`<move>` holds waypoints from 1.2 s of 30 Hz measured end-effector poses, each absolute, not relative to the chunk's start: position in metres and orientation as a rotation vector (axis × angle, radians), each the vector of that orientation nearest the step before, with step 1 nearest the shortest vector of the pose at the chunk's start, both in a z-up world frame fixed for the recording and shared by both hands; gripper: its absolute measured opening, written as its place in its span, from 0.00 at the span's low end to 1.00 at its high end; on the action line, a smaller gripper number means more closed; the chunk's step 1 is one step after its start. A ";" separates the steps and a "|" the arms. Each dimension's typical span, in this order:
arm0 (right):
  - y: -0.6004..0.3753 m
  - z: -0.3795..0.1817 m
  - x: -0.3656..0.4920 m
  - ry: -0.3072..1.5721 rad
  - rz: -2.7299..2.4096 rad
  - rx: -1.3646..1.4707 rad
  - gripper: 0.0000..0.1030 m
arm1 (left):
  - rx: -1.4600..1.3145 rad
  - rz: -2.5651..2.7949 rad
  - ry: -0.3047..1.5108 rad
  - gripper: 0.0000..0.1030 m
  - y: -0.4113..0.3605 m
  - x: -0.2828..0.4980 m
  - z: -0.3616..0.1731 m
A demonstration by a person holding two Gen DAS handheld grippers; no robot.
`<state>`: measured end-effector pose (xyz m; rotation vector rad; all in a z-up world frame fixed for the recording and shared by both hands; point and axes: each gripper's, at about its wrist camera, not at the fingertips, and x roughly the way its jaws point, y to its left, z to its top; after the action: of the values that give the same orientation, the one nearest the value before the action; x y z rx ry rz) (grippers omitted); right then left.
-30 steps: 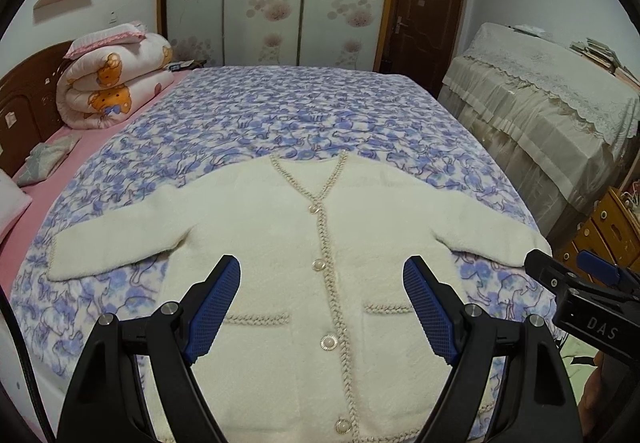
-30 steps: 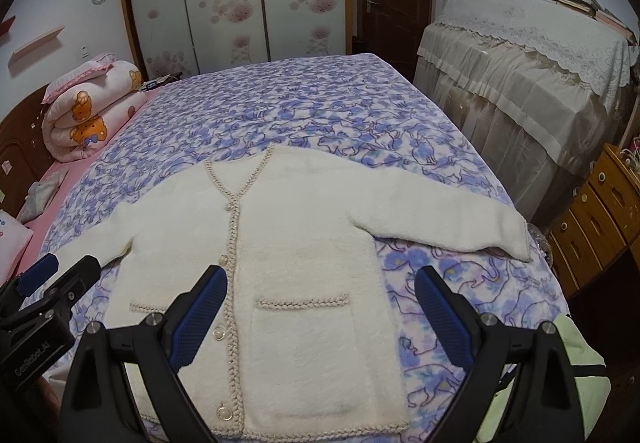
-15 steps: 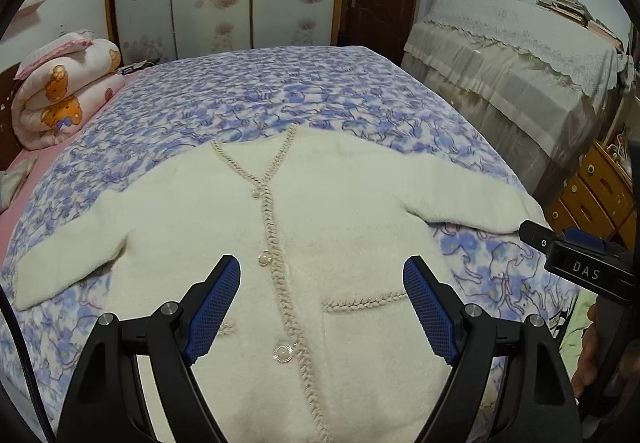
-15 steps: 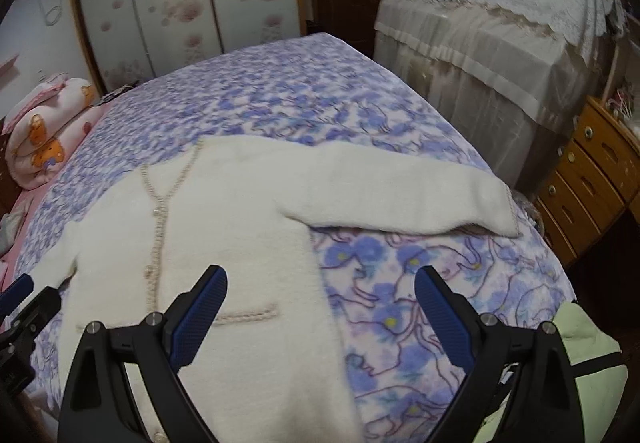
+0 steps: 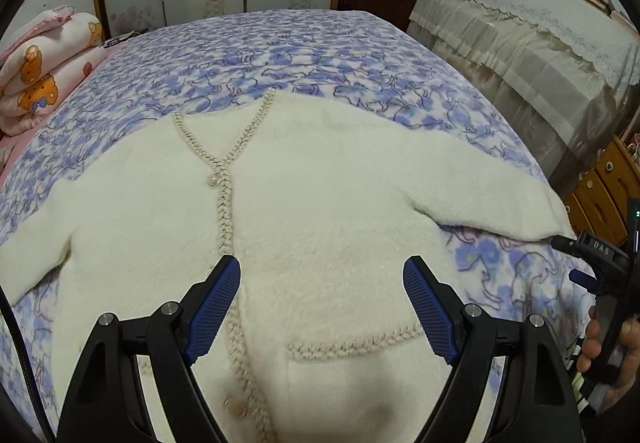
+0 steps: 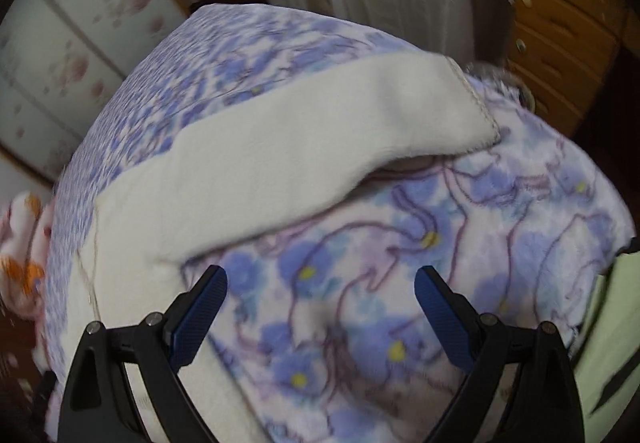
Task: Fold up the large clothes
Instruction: 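Grasp the cardigan sleeve cuff nearest the right gripper with the right gripper, then fold the held sleeve across the cardigan body and open the right gripper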
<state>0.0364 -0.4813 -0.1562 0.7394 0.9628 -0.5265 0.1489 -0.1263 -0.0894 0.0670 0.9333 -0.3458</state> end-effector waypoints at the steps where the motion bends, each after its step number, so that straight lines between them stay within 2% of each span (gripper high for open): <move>1: -0.492 -0.164 0.039 0.960 -0.546 0.775 0.93 | 0.076 -0.352 0.936 0.80 -0.133 0.154 -0.094; 6: -0.537 -0.204 0.049 0.937 -0.595 0.944 0.93 | 0.066 -0.383 0.953 0.80 -0.160 0.179 -0.113; 10: -0.561 -0.213 0.060 0.890 -0.640 0.987 0.92 | 0.022 -0.400 0.990 0.80 -0.173 0.196 -0.126; 12: -0.569 -0.211 0.065 0.866 -0.679 0.984 0.79 | 0.007 -0.404 1.004 0.80 -0.177 0.200 -0.129; 13: -0.573 -0.208 0.069 0.859 -0.696 0.968 0.60 | 0.001 -0.409 1.008 0.80 -0.177 0.201 -0.130; 14: -0.575 -0.206 0.073 0.854 -0.679 0.962 0.33 | -0.004 -0.411 1.009 0.80 -0.176 0.202 -0.130; 16: -0.574 -0.192 0.082 0.827 -0.634 0.933 0.13 | -0.002 -0.406 1.006 0.80 -0.171 0.202 -0.128; 17: -0.566 -0.178 0.087 0.808 -0.633 0.872 0.10 | 0.002 -0.401 1.001 0.80 -0.168 0.201 -0.127; 23: -0.455 -0.080 0.145 0.681 -0.351 0.478 0.08 | -0.020 -0.321 0.963 0.80 -0.124 0.198 -0.112; 26: -0.384 -0.067 0.175 0.697 -0.163 0.344 0.09 | -0.071 -0.276 0.952 0.80 -0.095 0.201 -0.109; 30: -0.301 -0.099 0.206 0.810 0.006 0.202 0.11 | -0.095 -0.213 0.976 0.80 -0.062 0.208 -0.121; 34: -0.252 -0.160 0.217 0.998 0.090 0.115 0.33 | -0.124 -0.220 1.029 0.80 -0.045 0.214 -0.143; 36: -0.242 -0.177 0.208 1.038 0.115 0.098 0.40 | -0.145 -0.243 1.056 0.80 -0.043 0.218 -0.154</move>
<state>0.2085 -0.2424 -0.1774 0.0977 1.0378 0.1148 0.2178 -0.0429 -0.1535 -0.1448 1.0557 -0.2432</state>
